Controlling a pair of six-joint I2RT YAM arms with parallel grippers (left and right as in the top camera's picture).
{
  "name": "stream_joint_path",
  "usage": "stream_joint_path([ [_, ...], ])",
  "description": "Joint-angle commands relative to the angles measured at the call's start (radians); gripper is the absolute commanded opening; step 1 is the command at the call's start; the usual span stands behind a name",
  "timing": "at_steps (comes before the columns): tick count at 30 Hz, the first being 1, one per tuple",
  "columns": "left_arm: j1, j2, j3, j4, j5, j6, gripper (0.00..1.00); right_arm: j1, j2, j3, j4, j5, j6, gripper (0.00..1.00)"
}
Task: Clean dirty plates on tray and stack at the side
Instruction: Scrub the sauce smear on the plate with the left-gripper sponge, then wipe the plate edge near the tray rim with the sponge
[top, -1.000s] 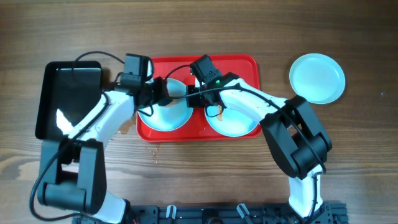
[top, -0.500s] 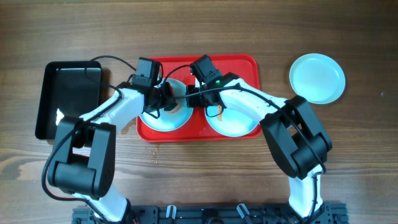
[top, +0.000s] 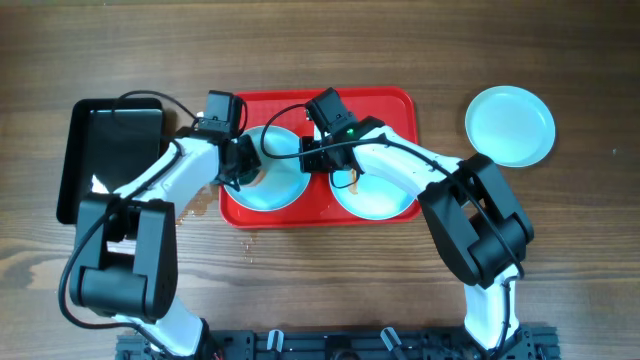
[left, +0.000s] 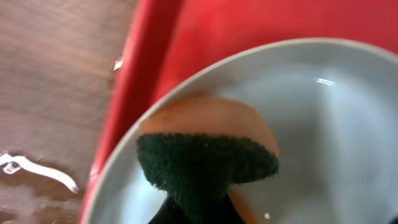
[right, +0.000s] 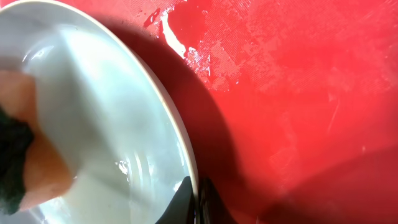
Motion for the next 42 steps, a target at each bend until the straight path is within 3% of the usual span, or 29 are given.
stream_joint_path([
  [1, 0.014, 0.04, -0.043, -0.091, 0.012, -0.018, 0.04, 0.003, 0.015, -0.008, -0.01, 0.047, 0.011, 0.04],
  [7, 0.013, 0.04, -0.043, -0.169, 0.27, -0.017, 0.04, 0.003, 0.015, -0.008, -0.01, 0.047, 0.011, 0.04],
  [15, 0.013, 0.039, -0.043, -0.201, 0.484, -0.009, 0.04, 0.003, 0.015, -0.008, -0.01, 0.047, 0.01, 0.04],
  [30, 0.013, 0.04, -0.043, 0.103, 0.235, -0.009, 0.04, 0.003, 0.015, -0.008, -0.012, 0.048, 0.011, 0.04],
  [35, 0.013, 0.04, -0.043, 0.118, 0.059, -0.008, 0.04, 0.003, 0.015, -0.008, -0.012, 0.049, 0.01, 0.04],
  [42, 0.014, 0.04, -0.045, 0.066, -0.071, 0.044, 0.04, 0.003, 0.015, -0.008, -0.013, 0.051, 0.01, 0.04],
])
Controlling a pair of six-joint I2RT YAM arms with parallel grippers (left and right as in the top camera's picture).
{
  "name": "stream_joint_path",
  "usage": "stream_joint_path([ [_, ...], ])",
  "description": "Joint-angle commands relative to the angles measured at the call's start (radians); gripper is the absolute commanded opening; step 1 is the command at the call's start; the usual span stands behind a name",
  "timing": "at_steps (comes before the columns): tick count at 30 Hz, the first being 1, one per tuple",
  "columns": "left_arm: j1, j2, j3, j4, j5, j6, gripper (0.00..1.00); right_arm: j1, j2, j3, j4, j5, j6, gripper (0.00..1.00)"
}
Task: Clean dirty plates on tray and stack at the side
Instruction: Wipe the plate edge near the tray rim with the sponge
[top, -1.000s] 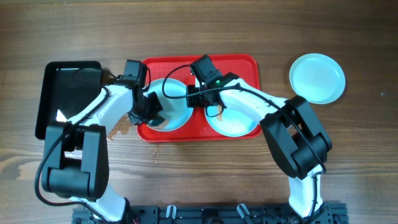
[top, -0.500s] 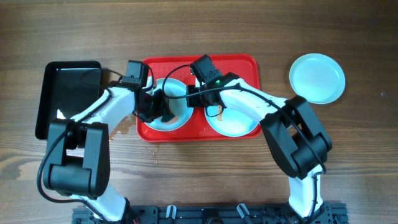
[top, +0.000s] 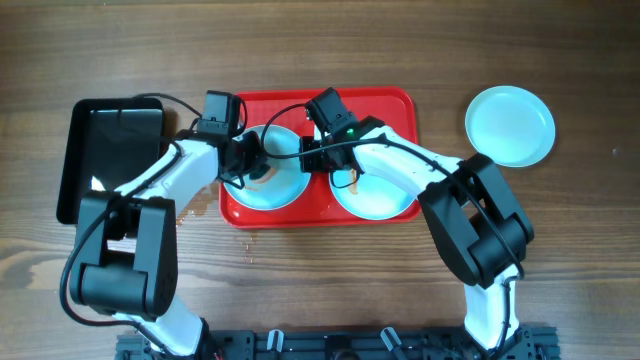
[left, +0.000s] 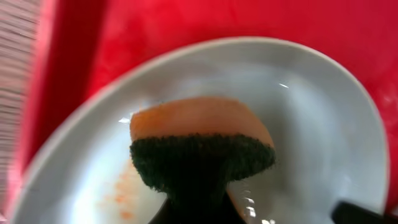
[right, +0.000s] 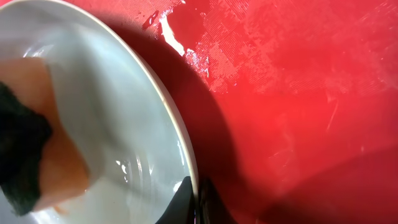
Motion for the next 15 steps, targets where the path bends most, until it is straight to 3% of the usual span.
stream_joint_path([
  [1, 0.006, 0.032, -0.025, -0.059, -0.209, 0.035, 0.04, 0.003, 0.015, -0.008, -0.013, 0.047, 0.01, 0.04],
  [8, 0.006, 0.032, -0.025, -0.195, -0.159, -0.003, 0.04, 0.003, 0.015, -0.008, -0.012, 0.047, 0.01, 0.04],
  [15, 0.005, 0.032, -0.025, -0.29, 0.169, -0.002, 0.04, 0.003, 0.015, -0.008, -0.013, 0.047, 0.01, 0.04],
])
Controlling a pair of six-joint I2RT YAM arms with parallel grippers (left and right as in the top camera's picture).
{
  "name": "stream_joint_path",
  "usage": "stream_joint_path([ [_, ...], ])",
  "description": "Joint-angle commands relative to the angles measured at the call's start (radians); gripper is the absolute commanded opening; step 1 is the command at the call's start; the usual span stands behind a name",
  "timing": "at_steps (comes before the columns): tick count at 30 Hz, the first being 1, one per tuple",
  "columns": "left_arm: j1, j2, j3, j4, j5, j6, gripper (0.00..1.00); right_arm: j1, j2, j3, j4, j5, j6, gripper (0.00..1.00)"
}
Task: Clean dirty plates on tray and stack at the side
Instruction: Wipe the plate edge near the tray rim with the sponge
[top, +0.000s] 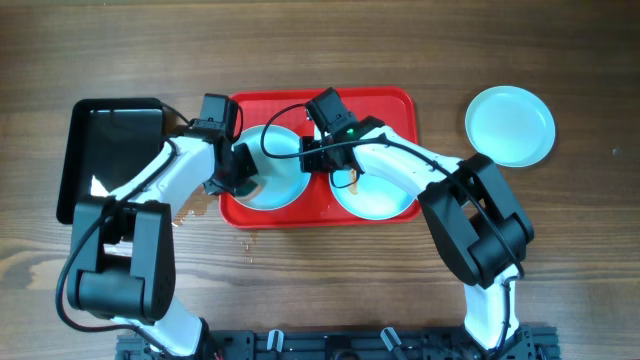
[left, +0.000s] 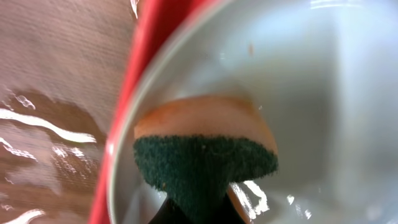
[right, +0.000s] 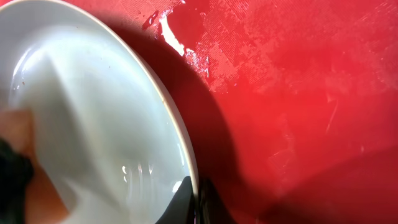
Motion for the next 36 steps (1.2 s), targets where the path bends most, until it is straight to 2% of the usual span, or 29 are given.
stream_joint_path([
  [1, -0.004, 0.048, -0.051, -0.058, 0.255, -0.009, 0.04, 0.003, 0.015, -0.008, -0.013, 0.047, 0.01, 0.04],
  [6, -0.003, 0.048, -0.051, -0.086, 0.365, -0.009, 0.04, 0.003, 0.015, -0.008, -0.013, 0.047, 0.01, 0.04],
  [10, -0.003, 0.048, -0.051, -0.08, 0.356, -0.009, 0.04, 0.003, 0.015, -0.008, -0.013, 0.047, 0.01, 0.04],
  [15, -0.003, 0.048, -0.051, -0.025, 0.18, -0.01, 0.04, 0.003, 0.015, -0.008, -0.016, 0.047, 0.01, 0.04],
  [21, -0.003, 0.048, -0.051, -0.041, -0.168, -0.01, 0.04, 0.003, 0.015, -0.008, -0.016, 0.047, 0.01, 0.04],
  [25, -0.002, 0.048, -0.051, -0.036, -0.286, -0.01, 0.04, 0.003, 0.015, -0.008, -0.016, 0.047, 0.008, 0.04],
  [32, -0.003, 0.048, -0.051, 0.078, -0.316, -0.01, 0.04, 0.003, 0.015, -0.008, -0.016, 0.047, 0.007, 0.04],
  [36, -0.003, 0.048, -0.051, 0.188, -0.204, -0.009, 0.04, 0.003, 0.015, -0.008, -0.016, 0.047, 0.008, 0.04],
])
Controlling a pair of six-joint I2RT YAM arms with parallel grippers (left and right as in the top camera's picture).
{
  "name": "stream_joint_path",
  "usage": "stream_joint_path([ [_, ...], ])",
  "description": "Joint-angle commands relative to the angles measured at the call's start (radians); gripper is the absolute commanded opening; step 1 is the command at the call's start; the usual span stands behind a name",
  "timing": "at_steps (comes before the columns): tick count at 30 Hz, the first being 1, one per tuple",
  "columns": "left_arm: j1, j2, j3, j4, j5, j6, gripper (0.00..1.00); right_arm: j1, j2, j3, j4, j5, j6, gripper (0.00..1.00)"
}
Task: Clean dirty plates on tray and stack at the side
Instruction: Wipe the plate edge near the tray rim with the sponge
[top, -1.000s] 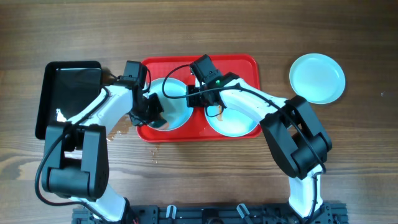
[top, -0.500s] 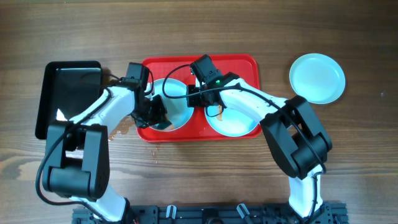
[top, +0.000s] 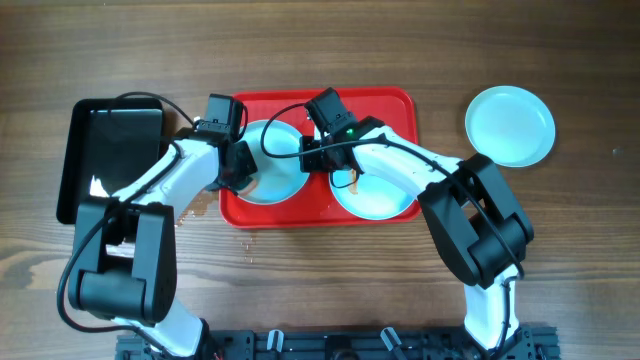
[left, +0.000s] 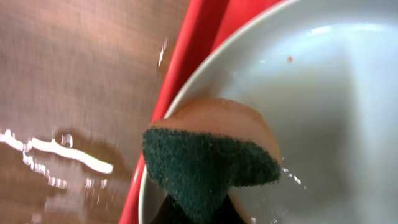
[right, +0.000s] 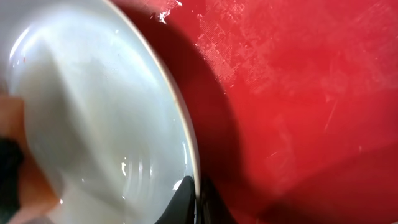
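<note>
A red tray holds two pale plates. The left plate is wet inside; its rim is pinched by my right gripper, which is shut on it. My left gripper is shut on an orange sponge with a green scouring side, pressed against the plate's left inner edge near the tray's rim. The second plate lies on the tray's right half, partly under the right arm. A clean plate rests on the table at the right.
A black bin sits left of the tray. Water is spilled on the wooden table beside the tray's left edge and in front of the tray. Cables loop over the tray's back.
The sponge in my left gripper has shifted from the plate's lower left part toward its upper left edge. My right gripper still pinches the plate's rim; the plate has turned slightly.
All along my right gripper has been shut on the left plate's rim while my left gripper held the sponge in it. The sponge was at the plate's left edge, then nearer the middle over orange specks, then at the lower left, and now upper left.
</note>
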Motion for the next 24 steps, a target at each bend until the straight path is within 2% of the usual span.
stream_joint_path([
  [1, 0.016, 0.053, -0.034, 0.106, 0.012, -0.006, 0.04, 0.001, 0.015, -0.009, -0.016, 0.035, -0.008, 0.04],
  [8, 0.016, 0.053, -0.034, 0.259, 0.341, -0.006, 0.04, 0.001, 0.015, -0.009, -0.015, 0.035, -0.008, 0.04],
  [14, 0.016, 0.037, -0.034, 0.282, 0.537, -0.006, 0.04, 0.001, 0.015, -0.009, -0.014, 0.035, -0.008, 0.04],
  [24, 0.014, 0.014, -0.034, 0.232, 0.565, -0.006, 0.04, 0.001, 0.015, -0.009, -0.013, 0.035, -0.008, 0.04],
])
